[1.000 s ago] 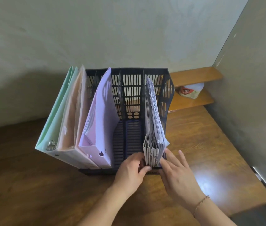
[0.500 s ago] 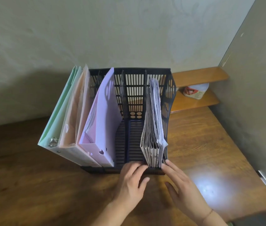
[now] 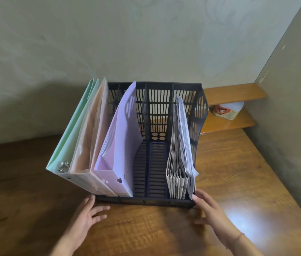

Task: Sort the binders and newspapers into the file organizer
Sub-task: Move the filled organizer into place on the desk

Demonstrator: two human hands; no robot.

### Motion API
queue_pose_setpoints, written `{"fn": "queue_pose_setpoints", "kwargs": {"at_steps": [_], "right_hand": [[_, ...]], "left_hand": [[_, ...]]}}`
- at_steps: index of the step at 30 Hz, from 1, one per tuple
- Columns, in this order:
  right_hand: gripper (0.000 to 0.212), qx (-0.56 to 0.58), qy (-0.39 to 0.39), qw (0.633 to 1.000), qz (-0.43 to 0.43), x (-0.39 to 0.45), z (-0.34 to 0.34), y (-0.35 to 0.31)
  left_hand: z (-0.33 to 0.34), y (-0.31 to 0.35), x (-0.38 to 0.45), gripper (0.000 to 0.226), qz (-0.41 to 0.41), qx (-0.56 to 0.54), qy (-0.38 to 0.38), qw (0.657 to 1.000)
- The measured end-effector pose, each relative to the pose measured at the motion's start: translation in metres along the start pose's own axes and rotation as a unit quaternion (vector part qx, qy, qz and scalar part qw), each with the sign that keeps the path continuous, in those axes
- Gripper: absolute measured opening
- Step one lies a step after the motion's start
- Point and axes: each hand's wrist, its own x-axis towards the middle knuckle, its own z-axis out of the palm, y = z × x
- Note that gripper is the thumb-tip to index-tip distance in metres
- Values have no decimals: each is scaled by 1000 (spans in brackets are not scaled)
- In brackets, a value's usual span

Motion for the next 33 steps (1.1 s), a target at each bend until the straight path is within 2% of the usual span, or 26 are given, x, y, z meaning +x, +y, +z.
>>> {"fn": "queue_pose_setpoints", "kwargs": {"at_steps": [3,6,9,10,11,13,18,24,28,33], "right_hand": [[38,-11,-19,1000,16,8,-4,-6],[64,-3,-48,999,17,13,-4,-12],[72,14,-45,999,0,20,-2,-14],[74,11,-41,999,-3,22,-2,-14],[75,3,-38,999,-1,22,-1,-17],[75,-32,-45,998,14,24,1,-22],[74,-69,-55,996,18,27,-3,-28],[63,-3,-72,997,7,33,-8,-21],[60,-2,-78,997,-11,34,-10,-21],[53,9,-84,996,-40,33,-11,-22]], "left_hand": [[-11,6,10,37,-33,-14,-43,998],[-18,12,18,39,-73,-7,-76,994],[-20,20,20,60,-54,20,-95,994],[-20,23,22,58,-41,34,-90,994],[-21,25,24,48,-32,48,-85,995],[-23,29,29,35,-32,82,-87,992],[-16,49,29,35,-71,146,-123,979],[-6,56,34,34,-61,235,-138,960],[0,59,40,36,-87,266,-156,947],[1,54,46,34,-77,295,-137,942]]}}
